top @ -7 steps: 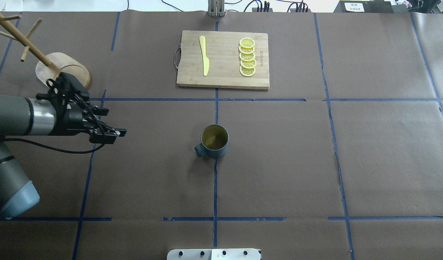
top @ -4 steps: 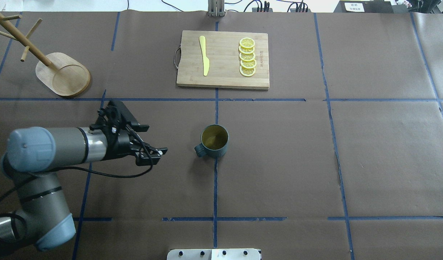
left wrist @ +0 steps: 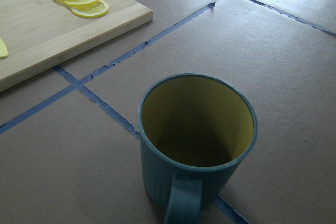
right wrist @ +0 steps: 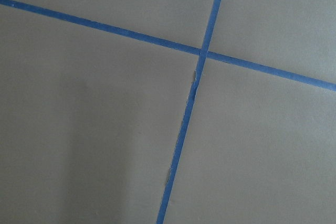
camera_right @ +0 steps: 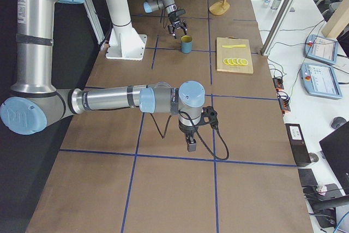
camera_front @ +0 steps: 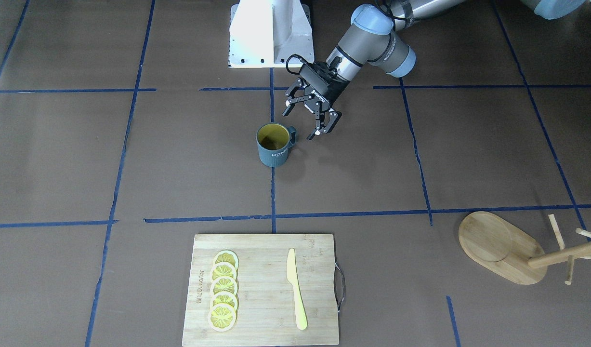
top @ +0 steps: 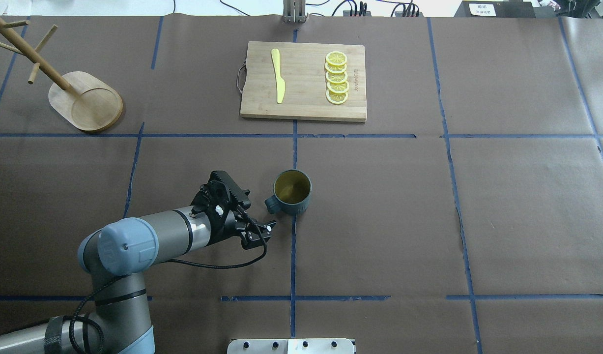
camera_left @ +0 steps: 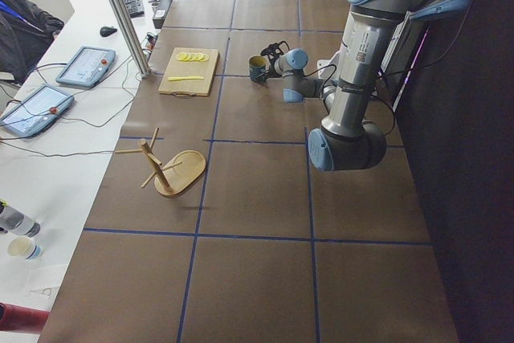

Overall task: Hang cup on storage rack
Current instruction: 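Close the left gripper on the teal mug handle, then lift the mug with the left gripper and carry it toward the wooden rack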

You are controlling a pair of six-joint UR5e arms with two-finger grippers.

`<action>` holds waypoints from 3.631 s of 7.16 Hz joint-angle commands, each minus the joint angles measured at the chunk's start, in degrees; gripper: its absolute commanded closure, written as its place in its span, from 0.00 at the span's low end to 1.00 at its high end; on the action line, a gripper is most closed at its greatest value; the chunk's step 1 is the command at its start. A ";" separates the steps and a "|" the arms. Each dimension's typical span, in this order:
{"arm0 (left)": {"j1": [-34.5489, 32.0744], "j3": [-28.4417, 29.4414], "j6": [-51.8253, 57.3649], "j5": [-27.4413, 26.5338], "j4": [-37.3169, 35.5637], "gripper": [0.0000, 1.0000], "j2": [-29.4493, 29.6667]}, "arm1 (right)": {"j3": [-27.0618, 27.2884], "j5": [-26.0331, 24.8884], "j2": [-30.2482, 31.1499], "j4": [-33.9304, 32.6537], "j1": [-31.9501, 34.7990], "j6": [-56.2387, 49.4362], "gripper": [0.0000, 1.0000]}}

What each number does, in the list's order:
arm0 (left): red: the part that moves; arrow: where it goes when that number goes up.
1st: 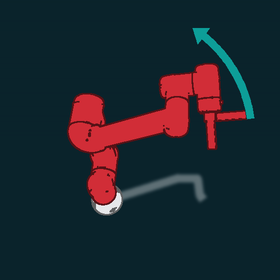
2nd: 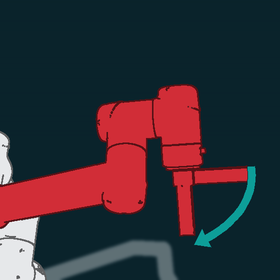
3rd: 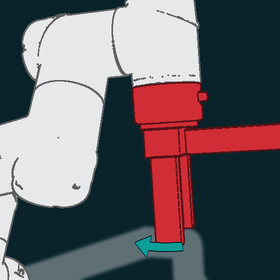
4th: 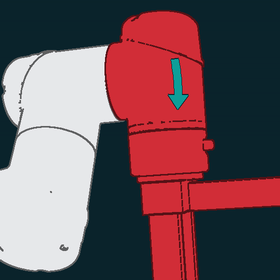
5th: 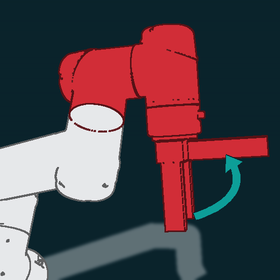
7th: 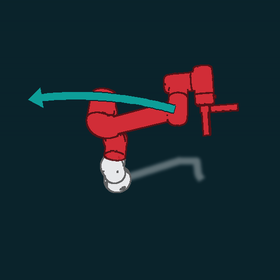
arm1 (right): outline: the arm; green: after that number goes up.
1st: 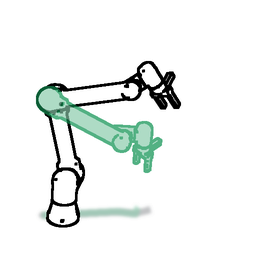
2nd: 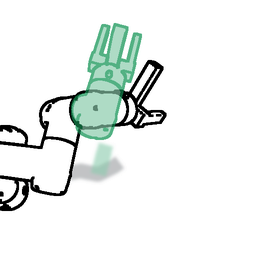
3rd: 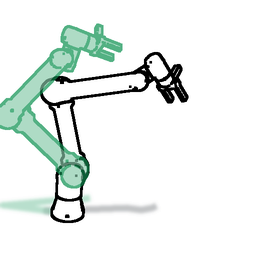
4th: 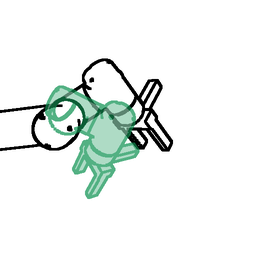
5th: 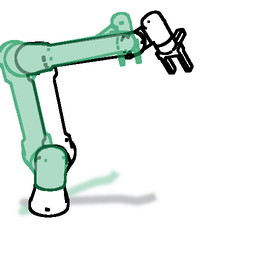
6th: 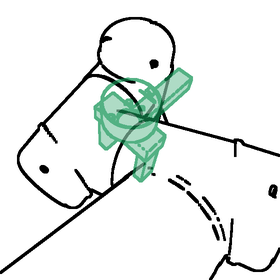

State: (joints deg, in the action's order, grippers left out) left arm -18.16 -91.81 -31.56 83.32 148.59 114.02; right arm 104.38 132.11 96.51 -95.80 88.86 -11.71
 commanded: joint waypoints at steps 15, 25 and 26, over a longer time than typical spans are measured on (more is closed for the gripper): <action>-0.81 4.80 -23.49 -2.46 11.55 1.00 3.66 | -0.14 -0.01 -0.53 0.00 -0.09 0.02 0.00; -30.07 4.62 -95.73 21.88 19.61 1.00 2.08 | -0.14 0.08 -0.71 0.00 -0.09 -0.07 0.00; -32.18 4.80 -102.58 22.14 21.81 1.00 1.99 | -0.23 -0.01 -0.71 0.00 -0.09 -0.07 0.00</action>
State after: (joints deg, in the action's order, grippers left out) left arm -47.33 -87.21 -125.52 104.56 167.51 116.24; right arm 104.21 132.17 95.80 -95.80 88.77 -11.77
